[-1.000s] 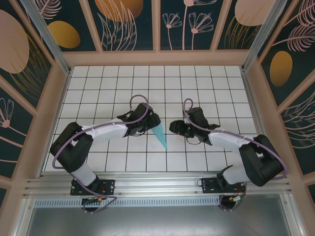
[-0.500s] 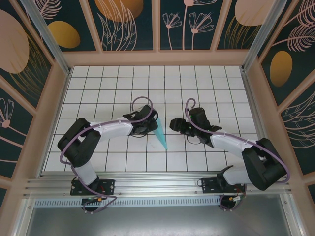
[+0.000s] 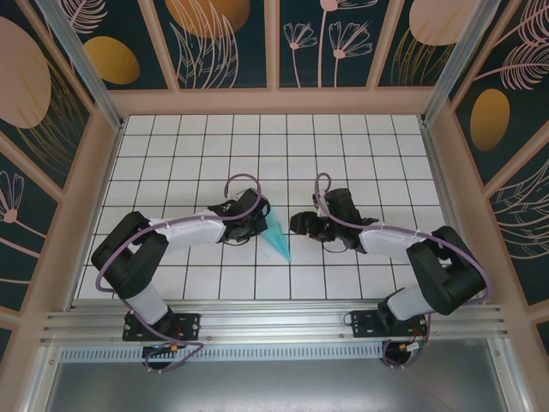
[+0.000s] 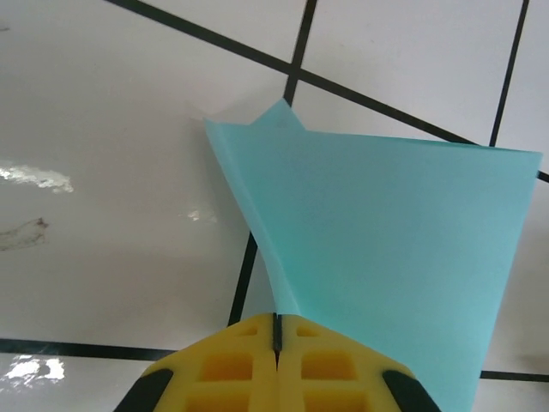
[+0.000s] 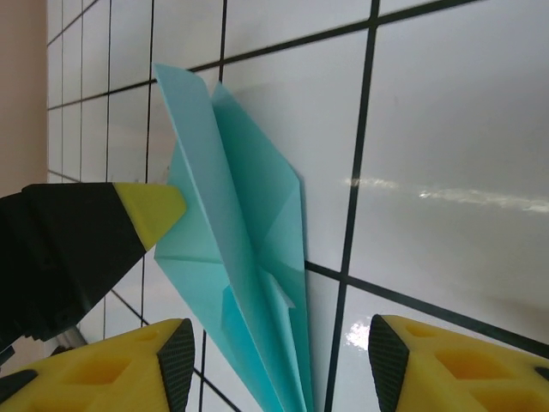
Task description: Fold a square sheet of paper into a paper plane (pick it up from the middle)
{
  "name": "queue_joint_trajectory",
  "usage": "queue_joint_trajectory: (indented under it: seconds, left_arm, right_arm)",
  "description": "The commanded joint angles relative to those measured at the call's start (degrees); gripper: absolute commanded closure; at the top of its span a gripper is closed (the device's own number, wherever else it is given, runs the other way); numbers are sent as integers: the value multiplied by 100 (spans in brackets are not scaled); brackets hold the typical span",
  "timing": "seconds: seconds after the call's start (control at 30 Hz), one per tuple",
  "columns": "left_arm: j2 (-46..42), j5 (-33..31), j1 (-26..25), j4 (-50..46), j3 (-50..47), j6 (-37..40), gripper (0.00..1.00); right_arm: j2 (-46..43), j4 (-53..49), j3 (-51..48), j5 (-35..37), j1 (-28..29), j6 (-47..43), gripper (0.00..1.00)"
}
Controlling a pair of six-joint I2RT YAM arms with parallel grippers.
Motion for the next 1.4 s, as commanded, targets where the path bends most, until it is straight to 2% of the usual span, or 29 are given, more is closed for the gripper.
queue_joint_trajectory:
  seconds: [0.0,0.1,0.2,0.4,0.63,0.73,0.97,1.13,1.37]
  left_arm:
    - [-141,-165,-18,81,-146,112,97]
    - [-189,-213,-20,163,-283,83,98]
    - [-264,-116,-19,441,-454,76,97]
    - [-190,-34,-21,498,-435,145,97]
    - [-246,-29,-18,621,-501,155,97]
    - [-221,-15,-16,657,-489,173,98]
    - [-221,29,-15,745,-480,190,98]
    - [-247,11,-20,744,-528,196,98]
    - [-229,20,-14,706,-521,218,98]
  right_arm:
    - [309,187,278,-690,-9,-258,41]
    - [574,161,452,-951,142,-361,41]
    - [783,-122,644,-699,297,-497,41]
    - [1041,-67,765,-860,422,-531,42]
    - [481,-509,732,-124,487,-630,45]
    - [265,-645,743,-84,508,-764,44]
    - [586,-813,1044,-191,680,-938,48]
    - [905,-1156,1394,52,816,-1080,48]
    - [698,-1344,1394,585,791,-1110,41]
